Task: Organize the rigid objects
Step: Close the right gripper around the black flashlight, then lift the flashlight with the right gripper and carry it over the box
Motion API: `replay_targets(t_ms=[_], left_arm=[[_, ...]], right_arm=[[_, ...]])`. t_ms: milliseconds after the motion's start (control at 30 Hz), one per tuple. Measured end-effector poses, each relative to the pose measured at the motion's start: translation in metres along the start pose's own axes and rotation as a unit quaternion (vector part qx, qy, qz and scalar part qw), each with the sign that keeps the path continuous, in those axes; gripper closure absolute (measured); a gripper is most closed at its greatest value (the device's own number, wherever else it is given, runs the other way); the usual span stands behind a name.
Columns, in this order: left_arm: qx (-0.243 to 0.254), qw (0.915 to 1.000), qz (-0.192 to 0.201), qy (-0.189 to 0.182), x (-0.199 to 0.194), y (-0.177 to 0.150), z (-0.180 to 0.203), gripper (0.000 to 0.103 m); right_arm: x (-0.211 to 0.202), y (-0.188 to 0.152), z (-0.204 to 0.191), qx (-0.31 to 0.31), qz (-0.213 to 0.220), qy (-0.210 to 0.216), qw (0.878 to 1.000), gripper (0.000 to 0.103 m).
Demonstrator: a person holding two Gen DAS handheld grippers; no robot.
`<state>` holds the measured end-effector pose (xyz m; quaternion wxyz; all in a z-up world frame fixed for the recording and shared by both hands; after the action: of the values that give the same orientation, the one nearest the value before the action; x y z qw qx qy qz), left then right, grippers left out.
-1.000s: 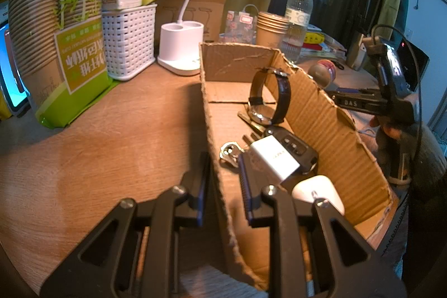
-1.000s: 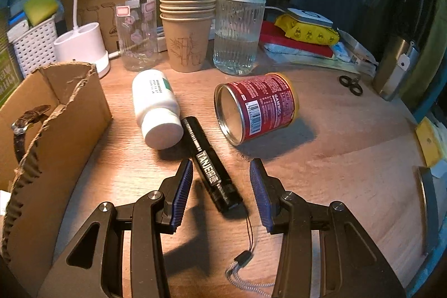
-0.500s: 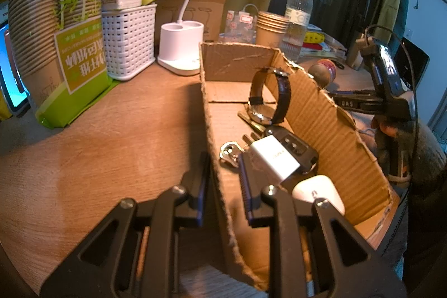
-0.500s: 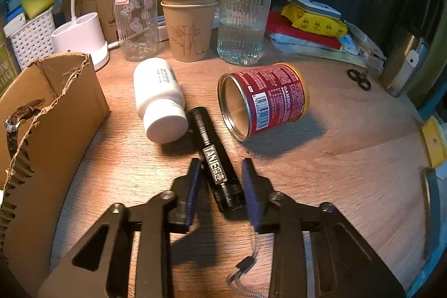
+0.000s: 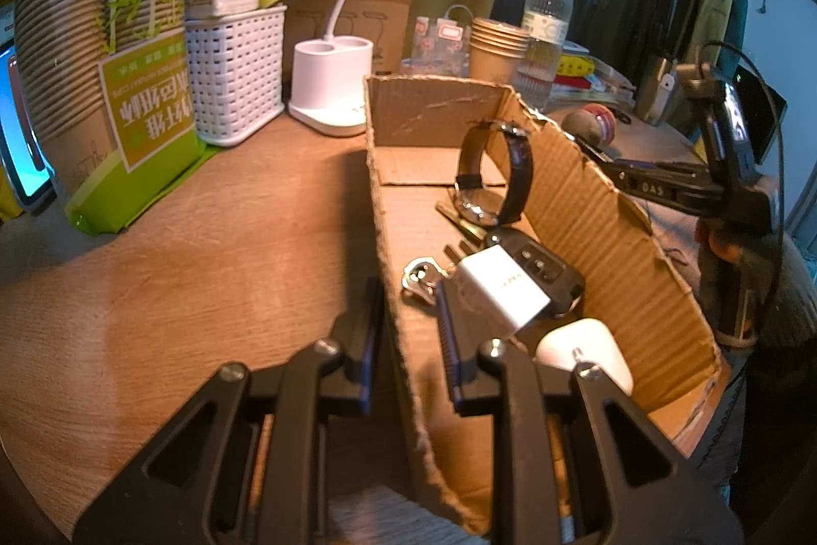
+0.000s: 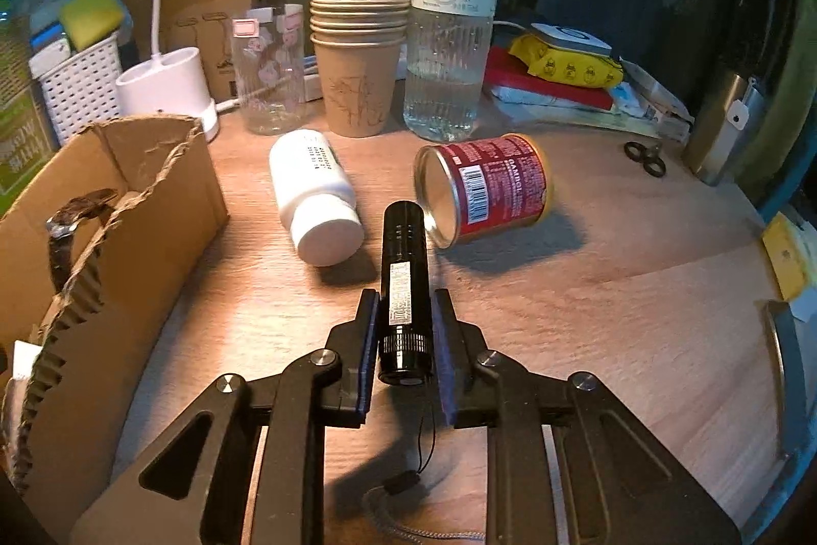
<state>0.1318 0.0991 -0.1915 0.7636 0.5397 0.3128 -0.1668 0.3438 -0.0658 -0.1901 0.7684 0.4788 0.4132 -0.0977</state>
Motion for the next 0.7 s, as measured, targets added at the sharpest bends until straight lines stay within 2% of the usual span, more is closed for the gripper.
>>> replay_targets(t_ms=[233, 700], left_arm=[[0.000, 1.0000, 0.000, 0.000, 0.000, 0.000, 0.000, 0.081], [0.000, 1.0000, 0.000, 0.000, 0.000, 0.000, 0.000, 0.081]], right_arm=[[-0.020, 0.001, -0.006, 0.008, 0.021, 0.007, 1.000, 0.081], [-0.074, 0.024, -0.032, -0.015, 0.078, 0.018, 0.997, 0.081]])
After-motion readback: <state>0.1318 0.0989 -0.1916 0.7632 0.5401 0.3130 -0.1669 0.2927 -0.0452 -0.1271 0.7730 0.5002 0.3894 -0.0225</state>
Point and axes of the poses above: each gripper's, at about its wrist camera, not at the fingertips, and x roughly the way its jaws point, z to its right, y to its top, the point moved 9 cm from there along x, roughly the way its jaws point, and after that the axes turned 6 degrees about -x, right-handed, at the moved point
